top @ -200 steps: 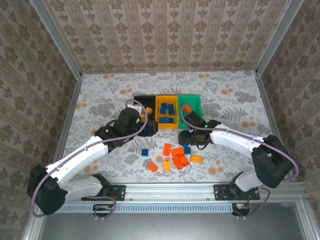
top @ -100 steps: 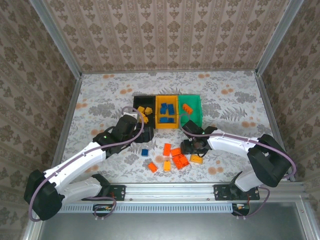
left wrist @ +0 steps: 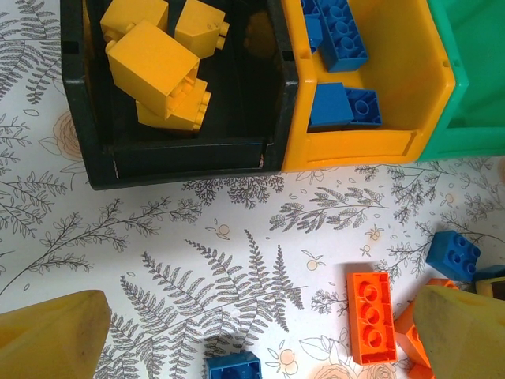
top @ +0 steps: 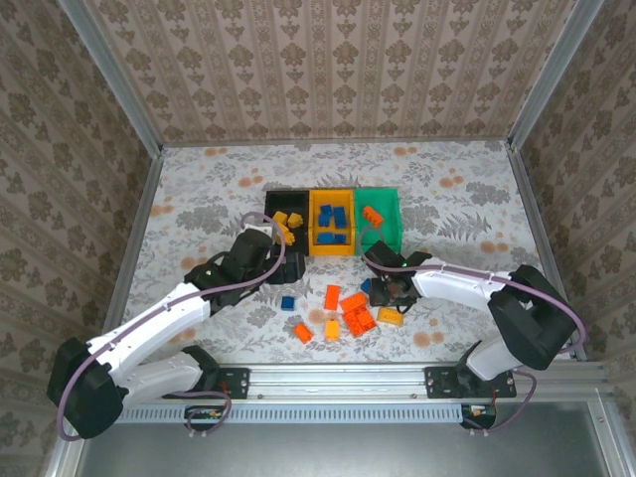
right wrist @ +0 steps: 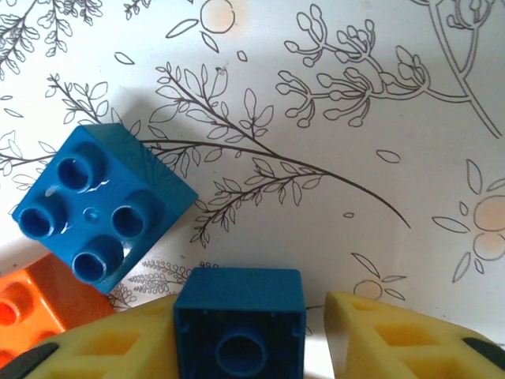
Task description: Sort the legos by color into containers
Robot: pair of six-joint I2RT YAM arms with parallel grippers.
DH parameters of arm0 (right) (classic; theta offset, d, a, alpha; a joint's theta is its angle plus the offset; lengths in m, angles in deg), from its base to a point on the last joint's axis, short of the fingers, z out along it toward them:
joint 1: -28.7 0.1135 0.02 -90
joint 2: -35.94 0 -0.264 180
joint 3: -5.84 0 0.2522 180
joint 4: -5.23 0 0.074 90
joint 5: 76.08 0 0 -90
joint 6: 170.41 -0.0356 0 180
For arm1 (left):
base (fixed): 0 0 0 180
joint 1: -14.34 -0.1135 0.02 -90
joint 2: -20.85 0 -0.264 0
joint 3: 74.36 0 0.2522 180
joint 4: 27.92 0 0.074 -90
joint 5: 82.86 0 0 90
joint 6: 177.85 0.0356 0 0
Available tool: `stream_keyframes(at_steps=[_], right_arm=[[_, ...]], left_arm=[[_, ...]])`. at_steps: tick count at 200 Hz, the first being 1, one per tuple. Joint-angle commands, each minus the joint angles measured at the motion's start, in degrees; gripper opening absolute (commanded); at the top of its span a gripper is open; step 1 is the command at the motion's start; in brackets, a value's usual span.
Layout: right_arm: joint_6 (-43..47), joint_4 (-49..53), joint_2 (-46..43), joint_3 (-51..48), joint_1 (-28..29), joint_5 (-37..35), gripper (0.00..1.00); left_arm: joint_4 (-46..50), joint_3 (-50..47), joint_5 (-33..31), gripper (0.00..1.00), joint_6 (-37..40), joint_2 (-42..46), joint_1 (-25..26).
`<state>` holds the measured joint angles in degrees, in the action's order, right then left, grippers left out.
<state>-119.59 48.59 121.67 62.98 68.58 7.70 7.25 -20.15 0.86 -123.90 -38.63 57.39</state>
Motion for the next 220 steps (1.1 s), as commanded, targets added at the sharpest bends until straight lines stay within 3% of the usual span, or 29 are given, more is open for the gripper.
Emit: stream_keyframes(at_steps=[1, 47, 85, 159, 220], right_arm=[[0.3, -1.3, 0.7, -0.3, -0.6, -0.9, 0.45], [3.0, 2.5, -5.4, 2.0, -1.1, -1.5, 0.34], [7.8, 5.1, -6.4, 14.6, -0.8, 1.0, 0.32], [11.3, 6.9, 21.9, 45.3, -1.9, -3.2, 0.33], [11.8, 9.0, 31.9, 55.9, -2.3, -6.9, 0.39]], left_arm=[[1.5, -0.9, -1.5, 1.0, -0.8, 1.4, -0.3], [2.8, -1.6, -2.2, 1.0, -0.3, 2.8, -0.9], [4.7, -3.0, -2.3, 1.0, -0.5, 4.7, -1.8], [9.7, -4.9, -2.4, 1.0, -1.8, 9.6, -2.2], [12.3, -5.6, -2.0, 1.0, -2.2, 11.5, -2.2]])
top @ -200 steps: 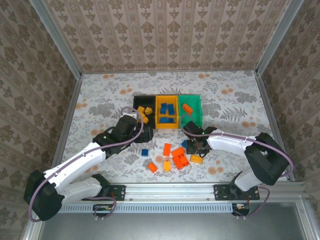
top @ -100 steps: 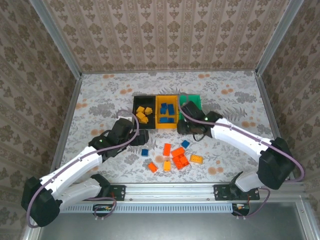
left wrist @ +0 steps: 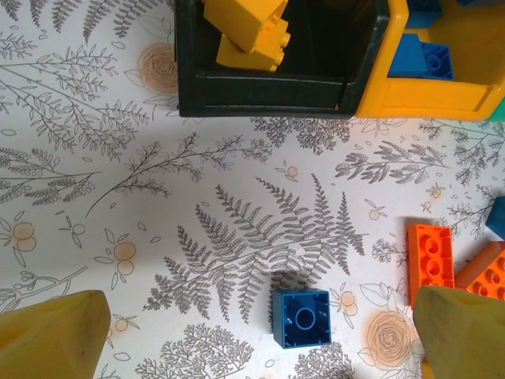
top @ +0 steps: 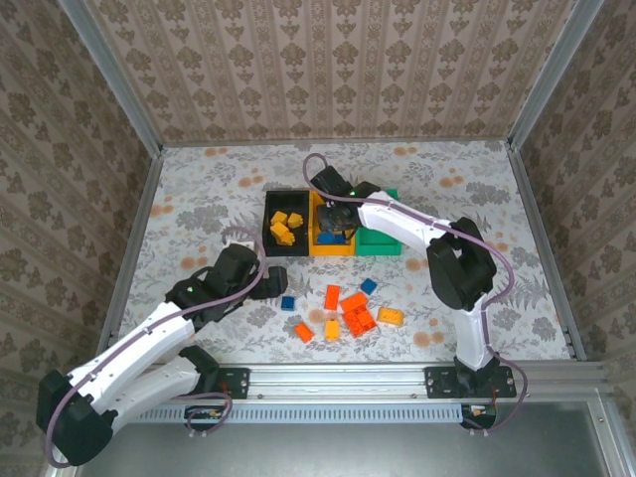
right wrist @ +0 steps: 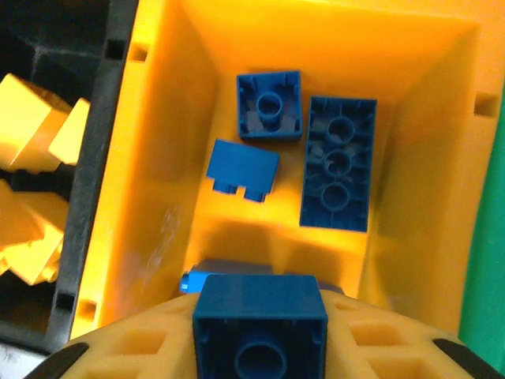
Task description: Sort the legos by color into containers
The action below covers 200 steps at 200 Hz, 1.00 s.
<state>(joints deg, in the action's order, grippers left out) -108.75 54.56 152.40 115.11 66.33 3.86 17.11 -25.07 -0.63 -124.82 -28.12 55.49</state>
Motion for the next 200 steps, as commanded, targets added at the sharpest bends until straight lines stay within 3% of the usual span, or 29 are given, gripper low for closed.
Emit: stream_keyframes(at_steps=[1, 48, 85, 108, 137, 169, 200], right_arm=[[1.0, 3.1, 1.2, 3.8, -0.1, -3.1, 0.39], [0.4, 1.7, -1.2, 3.3, -0.2, -2.7, 0.63], [-1.0, -2.2, -9.2, -4.0, -0.2, -1.2, 0.72], [-2.7, -4.6, -15.1, -11.4, -0.2, -0.1, 0.75], [-4.4, -6.5, -21.1, -19.3, -0.2, 0.0, 0.75], [-5.0, -6.6, -25.2, -24.2, -0.3, -1.1, 0.76], [-5.8, -7.1, -27.8, -26.6, -0.6, -1.7, 0.76]], left_arm=[[2.4, -0.7, -0.6, 1.0, -1.2, 1.0, -0.3], [3.4, -0.4, -0.6, 1.0, -0.8, 1.4, -0.3], [3.0, 0.6, 1.8, 1.0, 1.3, -1.7, 0.1], [2.3, 1.3, 2.2, 0.99, 2.1, -7.6, 1.9], [1.8, 3.7, 1.3, 0.88, 3.2, -16.8, 5.7], [1.5, 6.2, -0.9, 0.86, 4.1, -26.4, 9.4], [0.7, 8.1, -3.2, 0.75, 4.2, -33.2, 13.1]])
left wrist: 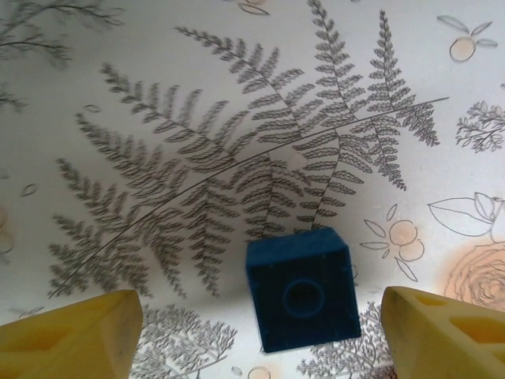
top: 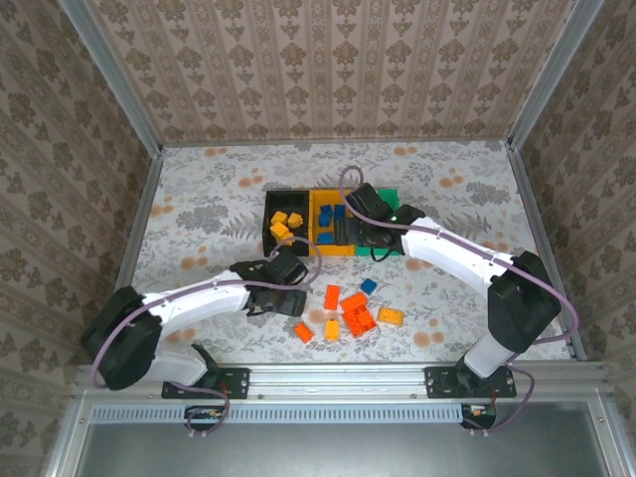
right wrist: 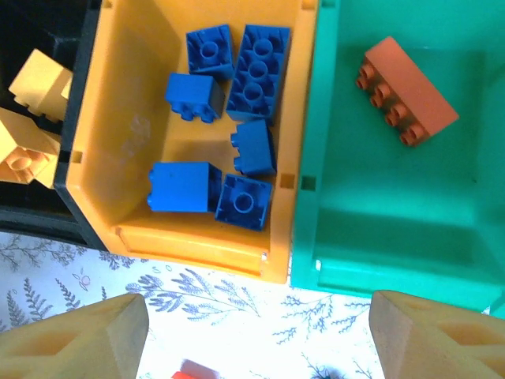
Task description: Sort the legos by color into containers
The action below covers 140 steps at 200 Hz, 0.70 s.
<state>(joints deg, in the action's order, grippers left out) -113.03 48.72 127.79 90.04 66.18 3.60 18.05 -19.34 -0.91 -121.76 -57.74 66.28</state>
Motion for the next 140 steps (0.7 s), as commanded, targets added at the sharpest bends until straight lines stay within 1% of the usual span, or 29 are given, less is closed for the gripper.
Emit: stream_keyframes(at_steps=[1, 41, 84, 111, 140], right_arm=[[-1.6, -1.3, -3.2, -1.5, -0.5, -1.4, 0.76], [-1.3, -1.4, -5.2, -2.0, -1.0, -1.7, 0.76], [-1.3, -1.5, -6.0, -2.6, -1.3, -1.9, 0.76], [-1.9, -1.8, -6.6, -3.4, -1.5, -2.1, 0.76], [-2.7, -2.1, -8.4, -5.2, -2.1, -2.1, 0.76]], left_arm=[[-0.2, 2.5, -3.0, 0.74, 1.1, -3.7, 2.3], [-1.2, 2.6, -3.3, 0.56, 0.7, -8.8, 3.5], [-2.4, 1.7, -3.4, 0.4, 0.3, -8.9, 3.6], [-0.7, 2.9, -4.3, 0.34, 0.6, -6.8, 3.5], [1.8, 6.2, -4.8, 0.33, 2.0, -0.6, 3.3]])
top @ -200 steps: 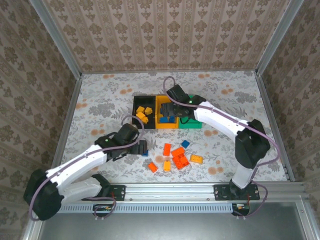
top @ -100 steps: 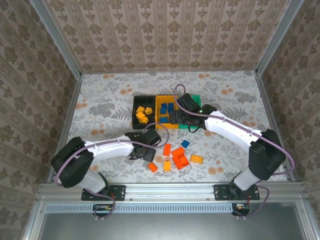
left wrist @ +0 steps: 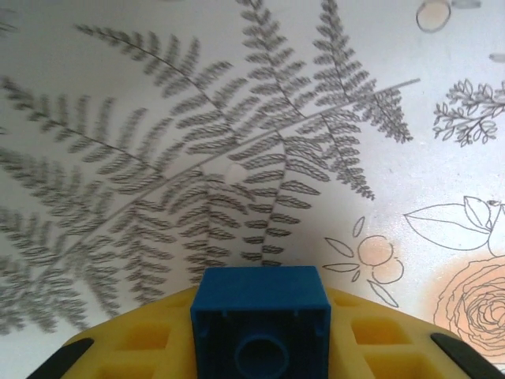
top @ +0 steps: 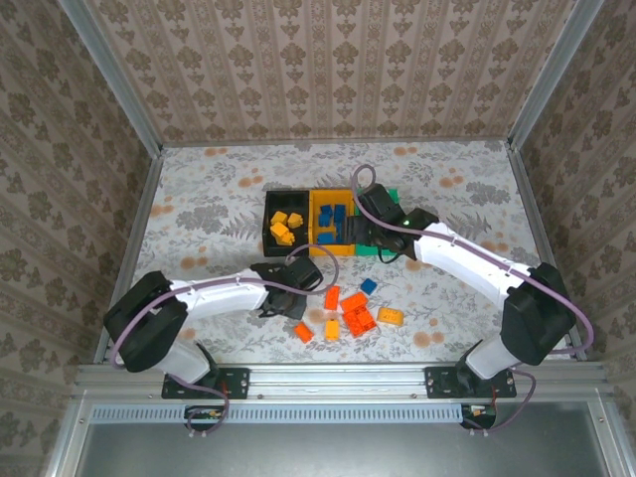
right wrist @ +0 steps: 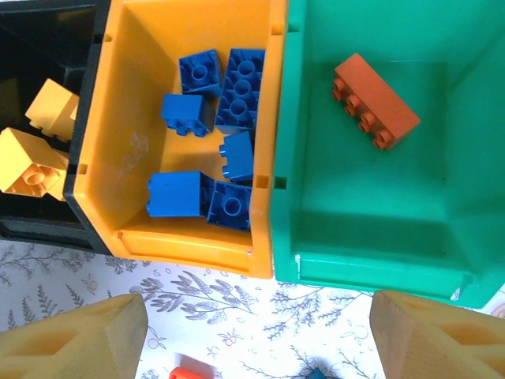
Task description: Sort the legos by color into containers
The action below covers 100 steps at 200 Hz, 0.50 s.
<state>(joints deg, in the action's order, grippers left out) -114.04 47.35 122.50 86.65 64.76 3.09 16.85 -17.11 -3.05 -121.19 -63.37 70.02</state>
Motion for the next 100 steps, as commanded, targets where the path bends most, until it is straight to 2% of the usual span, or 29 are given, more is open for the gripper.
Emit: stream_keyframes(at_steps=[1, 43, 82, 100], right_arm=[[-1.7, -0.8, -3.2, -1.9, -0.7, -1.7, 0.76], [-3.5, -1.3, -8.5, -6.9, -2.7, -2.0, 0.76], [-4.3, -0.3, -13.2, -10.7, -4.7, -2.6, 0.76], [-4.6, 0.3, -15.3, -12.4, -5.6, -2.5, 0.77]], left_arm=[[3.0, 4.1, -2.6, 0.33, 1.5, 5.2, -0.4], [2.2, 13.7, -0.3, 0.34, 5.7, 6.3, -3.5], [-2.8, 24.5, 3.2, 0.34, 9.1, -3.5, -8.4], [-5.1, 28.7, 4.5, 0.37, 10.0, -8.5, -9.9]])
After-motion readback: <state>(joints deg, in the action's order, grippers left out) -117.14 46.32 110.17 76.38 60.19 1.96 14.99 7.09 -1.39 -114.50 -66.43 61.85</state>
